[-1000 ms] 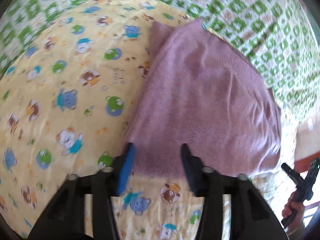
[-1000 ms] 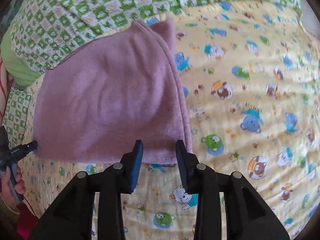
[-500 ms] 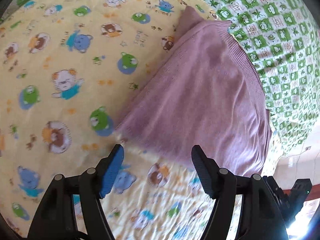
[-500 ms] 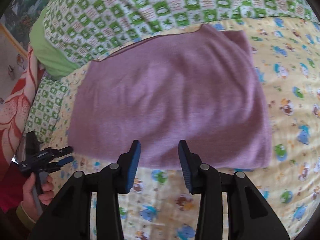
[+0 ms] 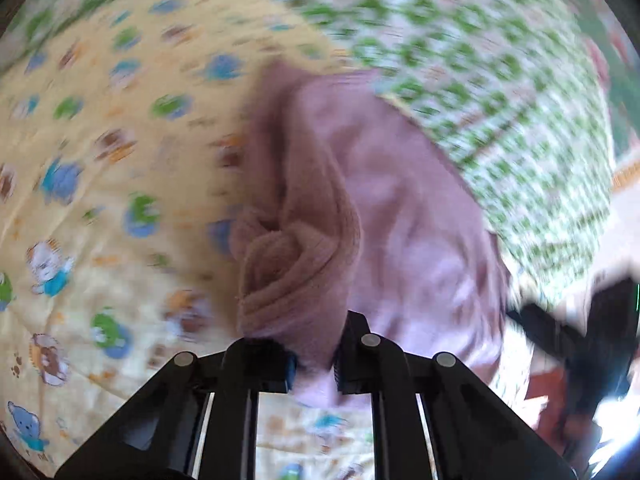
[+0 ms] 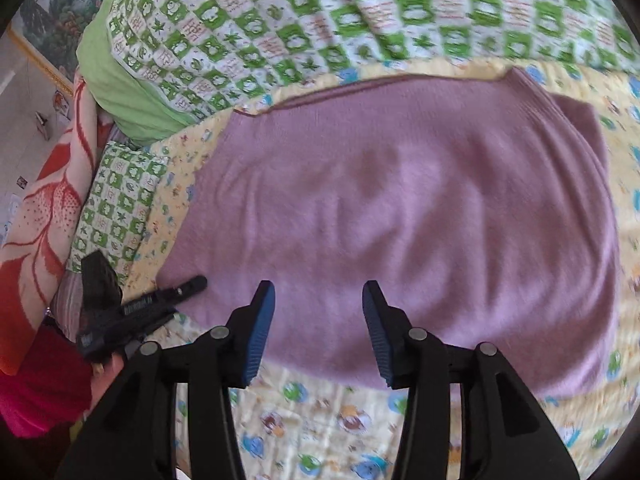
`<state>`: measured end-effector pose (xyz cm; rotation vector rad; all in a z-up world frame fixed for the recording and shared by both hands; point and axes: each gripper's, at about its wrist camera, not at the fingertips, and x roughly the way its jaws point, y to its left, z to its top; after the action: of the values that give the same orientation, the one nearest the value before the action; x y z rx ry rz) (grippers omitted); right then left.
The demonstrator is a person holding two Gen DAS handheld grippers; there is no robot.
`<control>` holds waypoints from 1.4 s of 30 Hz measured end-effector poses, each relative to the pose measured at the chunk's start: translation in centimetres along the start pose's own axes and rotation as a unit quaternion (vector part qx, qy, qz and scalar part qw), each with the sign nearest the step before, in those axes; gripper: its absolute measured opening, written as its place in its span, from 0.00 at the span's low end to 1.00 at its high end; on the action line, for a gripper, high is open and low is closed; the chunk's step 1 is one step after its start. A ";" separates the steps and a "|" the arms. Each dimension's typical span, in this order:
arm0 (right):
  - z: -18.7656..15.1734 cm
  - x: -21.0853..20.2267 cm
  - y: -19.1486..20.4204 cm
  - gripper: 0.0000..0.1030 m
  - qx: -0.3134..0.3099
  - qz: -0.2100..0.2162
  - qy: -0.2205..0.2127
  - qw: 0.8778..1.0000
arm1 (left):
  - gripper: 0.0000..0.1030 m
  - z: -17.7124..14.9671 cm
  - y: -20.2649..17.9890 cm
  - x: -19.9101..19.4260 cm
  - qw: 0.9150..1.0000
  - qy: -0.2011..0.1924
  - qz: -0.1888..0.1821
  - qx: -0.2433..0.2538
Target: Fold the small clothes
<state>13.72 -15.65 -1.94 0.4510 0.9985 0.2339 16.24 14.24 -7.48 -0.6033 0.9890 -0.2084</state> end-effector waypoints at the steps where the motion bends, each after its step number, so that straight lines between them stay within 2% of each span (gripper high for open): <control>1: 1.2 0.4 0.9 0.49 -0.008 0.005 0.001 1.000 | 0.11 -0.2 -1.0 -0.1 1.000 -0.001 -0.004 0.018; 4: 5.2 2.4 3.3 0.59 -0.019 0.040 0.014 0.999 | 0.11 -1.1 -4.6 0.4 0.997 0.007 -0.018 0.076; 6: 7.2 4.1 4.2 0.70 -0.021 0.067 0.031 0.997 | 0.11 -1.6 -6.6 1.2 0.993 0.014 -0.017 0.112; 11: 11.2 9.4 6.3 0.77 -0.036 0.107 0.108 0.988 | 0.11 -2.0 -8.5 3.3 0.989 0.032 -0.020 0.140; 14: 12.1 11.9 7.5 0.80 -0.058 0.083 0.135 0.986 | 0.11 -2.1 -8.8 4.4 0.988 0.045 -0.024 0.142; 19: 12.5 15.1 10.0 0.80 -0.110 0.069 0.176 0.976 | 0.11 -2.0 -9.1 5.3 0.986 0.055 -0.025 0.158; 22: 12.6 15.4 10.3 0.79 -0.117 0.086 0.174 0.974 | 0.11 -1.9 -9.4 5.5 0.985 0.057 -0.025 0.163; 23: 12.6 15.2 10.4 0.57 -0.127 0.087 0.164 0.974 | 0.11 -1.9 -9.5 5.5 0.985 0.057 -0.025 0.162; 24: 12.7 15.0 10.2 0.10 -0.127 0.080 0.165 0.975 | 0.11 -1.8 -9.5 5.6 0.985 0.058 -0.026 0.161; 25: 13.0 15.0 9.9 0.12 -0.117 0.076 0.169 0.976 | 0.11 -1.8 -9.5 5.4 0.985 0.059 -0.028 0.162; 28: 13.5 12.9 8.7 0.11 -0.118 0.061 0.146 0.980 | 0.10 -1.7 -10.5 4.9 0.982 0.061 -0.037 0.173; 32: 14.3 6.7 5.4 0.11 -0.092 0.073 0.092 0.989 | 0.09 -2.1 -14.1 3.6 0.975 0.053 -0.074 0.201; 37: 14.3 -1.3 -1.5 0.11 -0.044 0.045 0.021 0.998 | 0.09 -4.3 -20.6 4.4 0.953 0.075 -0.132 0.261; 39: 13.3 -3.6 -5.3 0.11 -0.010 0.021 0.006 1.000 | 0.09 -5.9 -22.5 6.0 0.944 0.093 -0.139 0.285; 42: 10.7 -4.8 -11.3 0.11 0.045 -0.022 0.003 0.999 | 0.09 -9.3 -24.5 9.7 0.928 0.138 -0.137 0.319</control>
<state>20.15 -30.25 1.36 0.5088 1.0267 0.1511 16.30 -13.50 -4.39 -0.1046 1.0296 -0.8478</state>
